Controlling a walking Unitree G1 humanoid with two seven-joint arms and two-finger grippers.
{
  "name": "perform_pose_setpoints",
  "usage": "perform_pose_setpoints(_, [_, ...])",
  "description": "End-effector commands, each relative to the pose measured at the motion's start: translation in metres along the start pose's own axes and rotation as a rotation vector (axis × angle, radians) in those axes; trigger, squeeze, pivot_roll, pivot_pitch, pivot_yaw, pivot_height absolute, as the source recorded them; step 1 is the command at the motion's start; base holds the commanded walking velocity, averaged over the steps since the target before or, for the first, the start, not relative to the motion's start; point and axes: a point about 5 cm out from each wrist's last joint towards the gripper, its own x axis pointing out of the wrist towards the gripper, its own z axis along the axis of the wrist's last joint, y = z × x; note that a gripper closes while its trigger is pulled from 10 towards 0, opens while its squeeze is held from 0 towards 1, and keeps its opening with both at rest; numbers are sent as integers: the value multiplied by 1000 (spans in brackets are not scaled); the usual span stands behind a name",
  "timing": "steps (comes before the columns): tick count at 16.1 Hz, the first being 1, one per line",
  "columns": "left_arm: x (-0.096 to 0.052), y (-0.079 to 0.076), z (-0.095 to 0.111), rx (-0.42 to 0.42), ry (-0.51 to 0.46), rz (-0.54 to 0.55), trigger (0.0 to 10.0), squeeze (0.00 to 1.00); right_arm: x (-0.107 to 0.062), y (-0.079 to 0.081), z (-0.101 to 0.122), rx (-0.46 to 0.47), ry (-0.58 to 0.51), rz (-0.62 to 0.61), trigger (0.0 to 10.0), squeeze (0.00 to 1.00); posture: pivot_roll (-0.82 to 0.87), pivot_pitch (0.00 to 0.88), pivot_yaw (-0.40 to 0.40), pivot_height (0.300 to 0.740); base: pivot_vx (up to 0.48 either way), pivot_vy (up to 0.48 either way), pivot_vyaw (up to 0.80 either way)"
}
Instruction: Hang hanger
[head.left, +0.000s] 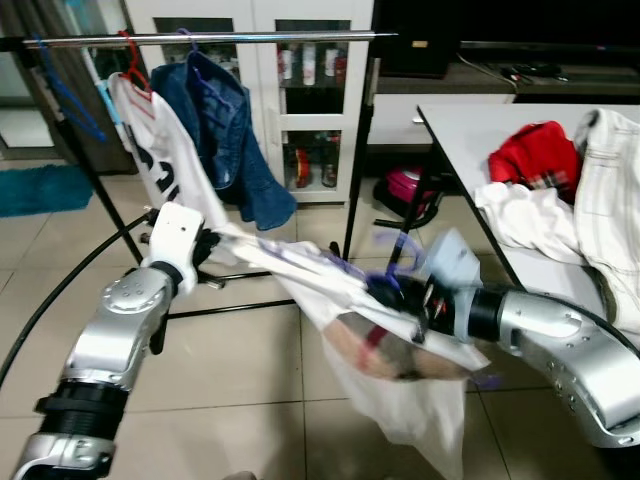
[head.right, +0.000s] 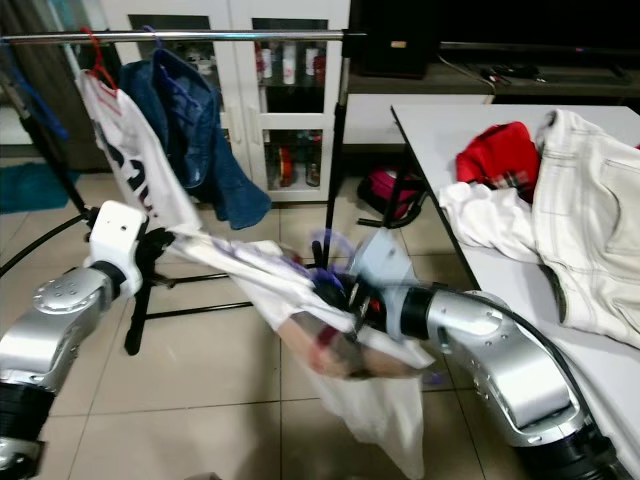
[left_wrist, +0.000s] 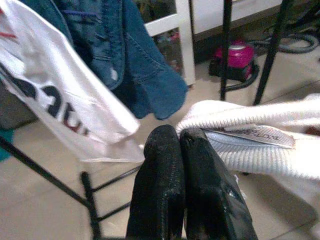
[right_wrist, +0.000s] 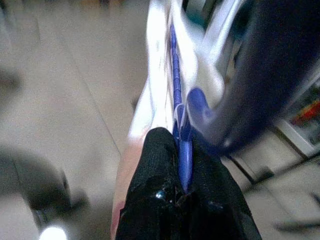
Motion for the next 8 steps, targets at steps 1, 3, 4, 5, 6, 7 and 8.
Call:
perform_pose_setpoints(1, [-3,17,9,64,-14,81,0,0,-1,-3,-13,-47,107,-14,0,0,-96,0,7,740,0,0,0])
perform_pose_setpoints(3, [5,7,27,170,-69,41,0,0,15,1,-16,-46,152,19,0,0,-93,0,11,740,0,0,0])
perform_pose_setpoints(4, [10,-4,34,208,-92,9,0,0,23,2,-14,-54,159,19,0,0,-92,0,13,740,0,0,0])
perform_pose_setpoints(5, [14,-19,34,228,-91,-40,0,0,29,2,-11,-42,149,6,0,0,-91,0,14,740,0,0,0])
perform_pose_setpoints(6, [15,-25,29,223,-71,-50,0,0,30,4,-12,-44,143,17,0,0,-98,0,16,740,0,0,0])
perform_pose_setpoints(7, [15,-26,25,216,-60,-43,0,0,29,6,-12,-50,143,28,0,0,-98,0,16,740,0,0,0])
perform_pose_setpoints(8, [13,-19,9,218,-3,16,0,0,21,10,-20,-45,165,53,0,0,-109,0,21,740,0,0,0])
